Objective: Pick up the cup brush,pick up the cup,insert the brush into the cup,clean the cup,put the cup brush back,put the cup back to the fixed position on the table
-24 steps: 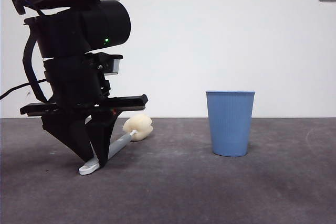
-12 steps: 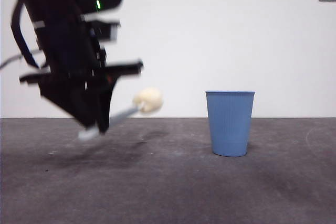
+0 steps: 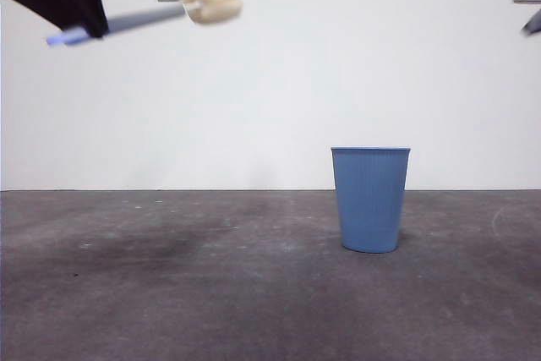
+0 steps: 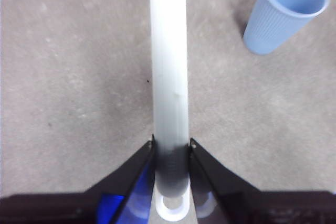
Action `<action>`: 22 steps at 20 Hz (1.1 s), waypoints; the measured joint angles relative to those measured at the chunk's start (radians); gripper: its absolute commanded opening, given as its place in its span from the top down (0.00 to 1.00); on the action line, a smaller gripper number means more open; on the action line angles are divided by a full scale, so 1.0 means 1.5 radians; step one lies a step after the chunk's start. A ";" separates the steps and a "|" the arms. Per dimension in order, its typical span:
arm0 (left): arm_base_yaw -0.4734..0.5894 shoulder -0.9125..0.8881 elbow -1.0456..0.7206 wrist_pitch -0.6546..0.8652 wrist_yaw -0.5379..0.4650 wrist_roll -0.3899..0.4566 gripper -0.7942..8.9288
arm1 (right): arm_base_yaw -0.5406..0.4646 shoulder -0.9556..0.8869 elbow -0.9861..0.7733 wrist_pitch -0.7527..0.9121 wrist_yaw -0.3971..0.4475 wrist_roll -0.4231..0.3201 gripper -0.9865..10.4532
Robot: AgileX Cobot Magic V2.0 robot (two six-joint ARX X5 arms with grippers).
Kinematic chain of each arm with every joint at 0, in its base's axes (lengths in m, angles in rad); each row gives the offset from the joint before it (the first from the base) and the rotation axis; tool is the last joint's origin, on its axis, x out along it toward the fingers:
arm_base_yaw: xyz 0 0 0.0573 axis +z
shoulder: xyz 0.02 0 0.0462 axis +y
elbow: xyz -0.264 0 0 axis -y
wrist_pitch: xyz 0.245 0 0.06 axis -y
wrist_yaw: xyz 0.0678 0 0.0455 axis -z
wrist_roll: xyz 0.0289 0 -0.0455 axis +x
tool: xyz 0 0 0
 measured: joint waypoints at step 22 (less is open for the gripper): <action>-0.001 -0.043 0.000 -0.060 0.031 0.036 0.93 | 0.203 0.353 -0.252 0.699 0.336 0.046 0.39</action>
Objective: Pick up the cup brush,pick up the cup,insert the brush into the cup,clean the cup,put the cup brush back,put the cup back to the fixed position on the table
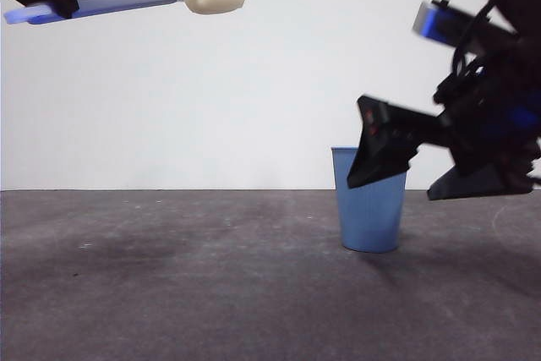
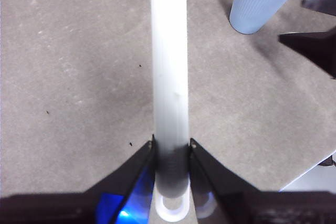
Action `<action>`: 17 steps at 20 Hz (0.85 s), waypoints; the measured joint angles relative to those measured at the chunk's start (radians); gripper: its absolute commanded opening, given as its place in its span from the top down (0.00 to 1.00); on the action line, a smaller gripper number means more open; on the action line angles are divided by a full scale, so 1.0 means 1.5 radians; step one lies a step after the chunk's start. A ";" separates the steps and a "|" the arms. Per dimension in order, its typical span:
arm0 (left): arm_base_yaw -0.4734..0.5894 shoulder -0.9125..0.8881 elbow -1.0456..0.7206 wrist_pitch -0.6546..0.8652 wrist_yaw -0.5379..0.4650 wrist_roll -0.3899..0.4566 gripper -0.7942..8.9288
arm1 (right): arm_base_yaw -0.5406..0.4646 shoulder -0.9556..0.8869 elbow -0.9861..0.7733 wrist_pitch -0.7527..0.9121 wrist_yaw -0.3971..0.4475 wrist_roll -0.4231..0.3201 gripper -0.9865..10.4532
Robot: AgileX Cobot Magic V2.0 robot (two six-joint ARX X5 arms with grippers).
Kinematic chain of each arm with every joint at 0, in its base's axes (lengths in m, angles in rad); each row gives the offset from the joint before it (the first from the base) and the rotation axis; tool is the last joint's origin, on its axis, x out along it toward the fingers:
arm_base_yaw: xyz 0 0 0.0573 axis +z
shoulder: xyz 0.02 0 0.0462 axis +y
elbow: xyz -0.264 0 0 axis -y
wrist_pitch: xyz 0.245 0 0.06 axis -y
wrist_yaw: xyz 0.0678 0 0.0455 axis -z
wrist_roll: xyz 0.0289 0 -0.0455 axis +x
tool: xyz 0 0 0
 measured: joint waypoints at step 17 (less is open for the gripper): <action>0.000 0.000 0.000 -0.027 0.001 -0.001 0.93 | -0.057 0.243 -0.002 0.369 -0.019 -0.032 0.39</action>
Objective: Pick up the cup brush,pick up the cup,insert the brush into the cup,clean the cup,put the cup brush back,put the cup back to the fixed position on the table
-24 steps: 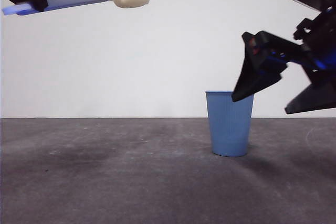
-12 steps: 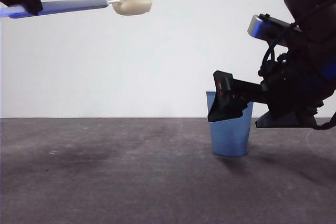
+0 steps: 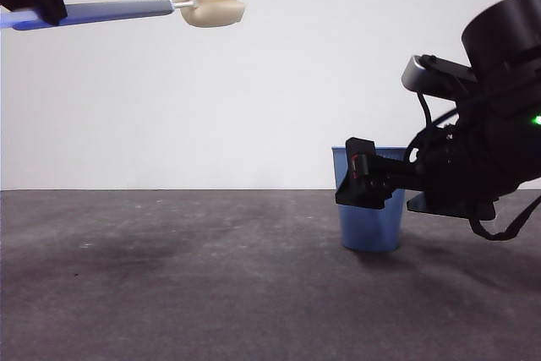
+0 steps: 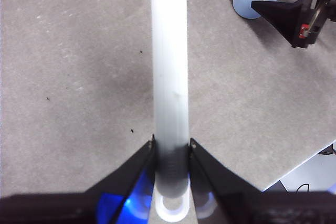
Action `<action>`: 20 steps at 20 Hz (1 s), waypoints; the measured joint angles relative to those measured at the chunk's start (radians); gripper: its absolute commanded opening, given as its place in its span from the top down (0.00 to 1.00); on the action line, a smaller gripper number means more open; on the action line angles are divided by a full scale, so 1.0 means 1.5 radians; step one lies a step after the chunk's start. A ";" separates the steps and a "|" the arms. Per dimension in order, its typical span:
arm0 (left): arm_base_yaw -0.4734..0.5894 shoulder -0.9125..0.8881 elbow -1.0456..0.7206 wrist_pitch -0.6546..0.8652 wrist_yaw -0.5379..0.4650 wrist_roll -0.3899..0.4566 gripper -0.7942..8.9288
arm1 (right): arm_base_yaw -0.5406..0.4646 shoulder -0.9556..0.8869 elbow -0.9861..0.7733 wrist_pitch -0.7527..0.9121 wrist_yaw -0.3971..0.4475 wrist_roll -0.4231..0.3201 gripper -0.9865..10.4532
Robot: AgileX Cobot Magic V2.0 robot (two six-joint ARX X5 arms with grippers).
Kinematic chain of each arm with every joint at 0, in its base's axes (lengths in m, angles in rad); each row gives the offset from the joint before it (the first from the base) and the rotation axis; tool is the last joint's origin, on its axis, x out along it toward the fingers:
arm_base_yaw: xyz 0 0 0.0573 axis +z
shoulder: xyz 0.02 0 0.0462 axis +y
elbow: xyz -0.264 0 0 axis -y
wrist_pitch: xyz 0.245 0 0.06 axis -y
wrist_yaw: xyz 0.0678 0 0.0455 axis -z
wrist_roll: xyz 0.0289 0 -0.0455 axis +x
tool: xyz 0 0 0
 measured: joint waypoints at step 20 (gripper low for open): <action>0.000 0.000 0.000 -0.025 0.000 0.001 0.93 | -0.005 0.051 0.044 0.043 -0.017 -0.016 0.93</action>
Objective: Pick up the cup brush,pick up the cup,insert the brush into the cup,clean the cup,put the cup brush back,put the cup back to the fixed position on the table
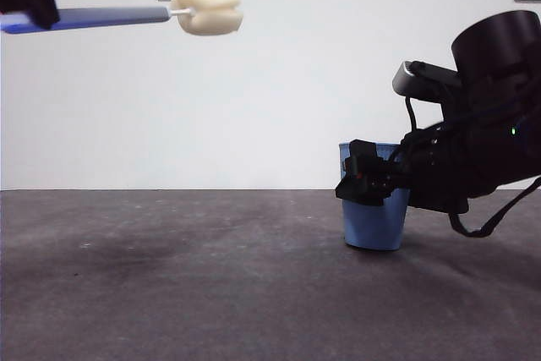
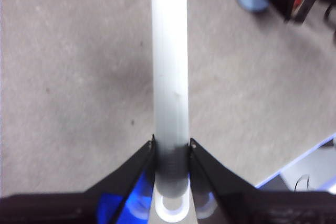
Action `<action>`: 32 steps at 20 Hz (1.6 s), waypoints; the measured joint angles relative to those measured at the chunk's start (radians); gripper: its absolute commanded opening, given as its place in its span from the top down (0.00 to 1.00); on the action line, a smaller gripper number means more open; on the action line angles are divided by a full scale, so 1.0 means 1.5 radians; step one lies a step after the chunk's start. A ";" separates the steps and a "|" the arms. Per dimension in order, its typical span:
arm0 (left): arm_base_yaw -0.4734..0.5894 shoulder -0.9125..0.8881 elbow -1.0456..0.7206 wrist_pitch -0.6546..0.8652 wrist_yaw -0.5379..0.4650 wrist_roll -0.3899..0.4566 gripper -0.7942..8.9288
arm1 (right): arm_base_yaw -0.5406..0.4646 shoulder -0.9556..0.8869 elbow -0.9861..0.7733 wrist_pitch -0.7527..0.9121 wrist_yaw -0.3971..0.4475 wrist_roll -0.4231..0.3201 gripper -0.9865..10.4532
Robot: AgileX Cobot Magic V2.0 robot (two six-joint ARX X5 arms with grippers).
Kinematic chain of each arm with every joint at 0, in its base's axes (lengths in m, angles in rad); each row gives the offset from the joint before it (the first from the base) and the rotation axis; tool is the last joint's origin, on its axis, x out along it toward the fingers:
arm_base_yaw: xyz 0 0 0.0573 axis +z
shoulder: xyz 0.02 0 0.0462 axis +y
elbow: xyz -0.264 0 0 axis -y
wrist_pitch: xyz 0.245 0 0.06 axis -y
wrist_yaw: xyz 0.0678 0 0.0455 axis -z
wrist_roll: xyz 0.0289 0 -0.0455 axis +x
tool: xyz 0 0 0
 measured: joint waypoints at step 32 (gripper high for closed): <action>-0.070 0.162 0.000 -0.099 0.070 0.384 0.93 | 0.236 -0.309 0.202 -1.036 0.294 -0.562 0.93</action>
